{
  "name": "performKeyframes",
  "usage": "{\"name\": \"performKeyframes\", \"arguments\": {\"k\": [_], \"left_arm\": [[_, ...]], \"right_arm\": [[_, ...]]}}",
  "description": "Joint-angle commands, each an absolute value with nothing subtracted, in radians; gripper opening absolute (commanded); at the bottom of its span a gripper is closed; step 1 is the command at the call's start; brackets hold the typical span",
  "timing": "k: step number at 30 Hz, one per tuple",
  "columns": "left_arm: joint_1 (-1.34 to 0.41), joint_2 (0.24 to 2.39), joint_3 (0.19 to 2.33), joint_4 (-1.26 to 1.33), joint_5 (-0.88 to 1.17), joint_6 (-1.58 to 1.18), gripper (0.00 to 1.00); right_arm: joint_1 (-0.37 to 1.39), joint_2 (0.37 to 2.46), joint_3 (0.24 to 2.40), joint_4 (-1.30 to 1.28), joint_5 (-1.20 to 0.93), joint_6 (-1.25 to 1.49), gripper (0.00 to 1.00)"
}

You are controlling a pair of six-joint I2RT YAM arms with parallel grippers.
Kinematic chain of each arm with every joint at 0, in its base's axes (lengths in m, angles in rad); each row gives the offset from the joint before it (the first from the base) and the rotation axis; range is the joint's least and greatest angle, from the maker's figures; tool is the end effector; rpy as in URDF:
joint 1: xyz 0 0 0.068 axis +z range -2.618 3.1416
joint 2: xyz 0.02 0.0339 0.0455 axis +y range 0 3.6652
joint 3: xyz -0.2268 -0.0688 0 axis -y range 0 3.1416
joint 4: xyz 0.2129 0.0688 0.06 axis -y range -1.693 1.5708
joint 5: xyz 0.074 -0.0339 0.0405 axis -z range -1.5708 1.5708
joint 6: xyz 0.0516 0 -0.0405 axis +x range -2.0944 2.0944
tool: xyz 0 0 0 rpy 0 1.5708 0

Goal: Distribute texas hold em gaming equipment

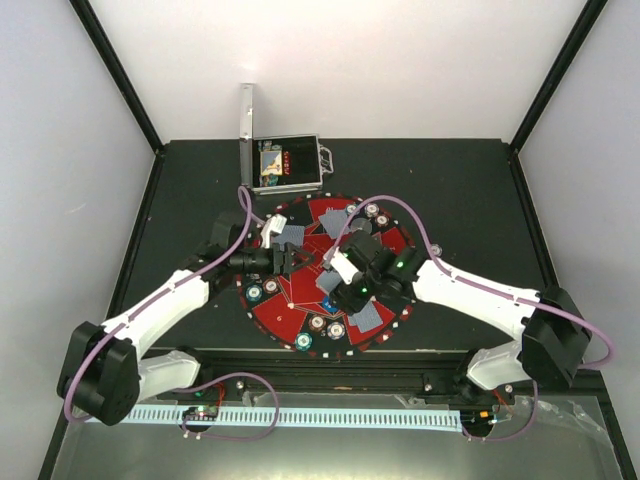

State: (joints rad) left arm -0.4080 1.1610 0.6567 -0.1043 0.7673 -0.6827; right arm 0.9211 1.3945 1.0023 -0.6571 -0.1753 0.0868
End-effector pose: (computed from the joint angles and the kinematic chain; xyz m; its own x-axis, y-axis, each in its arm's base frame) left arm 0.2026 -0.1266 0.2076 -0.9172 -0.0983 -0.3862 0.2961 0.4804 -0.8255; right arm 0.1514 0.2141 0.2026 -0.5951 -0.6422 -0.4832 -0.7880 0.5844 0.1938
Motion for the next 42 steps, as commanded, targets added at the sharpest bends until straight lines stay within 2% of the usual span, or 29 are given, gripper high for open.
{"name": "performKeyframes", "arguments": {"k": [1, 13, 18, 28, 42], "left_arm": [[-0.415, 1.167, 0.659, -0.096, 0.937, -0.673, 0.69], [-0.469, 1.355, 0.733, -0.211, 1.024, -0.509, 0.68], [-0.487, 1.401, 0.753, -0.258, 1.017, -0.46, 0.64], [-0.489, 1.398, 0.757, -0.316, 0.946, -0.419, 0.52], [-0.469, 1.35, 0.773, -0.408, 0.867, -0.375, 0.47]], "right_arm": [[0.96, 1.418, 1.019, -0.643, -0.175, 0.076, 0.63], [0.995, 1.43, 1.038, -0.648, -0.18, 0.08, 0.63], [0.997, 1.427, 1.035, -0.65, -0.176, 0.078, 0.63], [0.998, 1.419, 1.031, -0.654, -0.177, 0.076, 0.63], [0.998, 1.406, 1.001, -0.65, -0.173, 0.08, 0.63]]}}
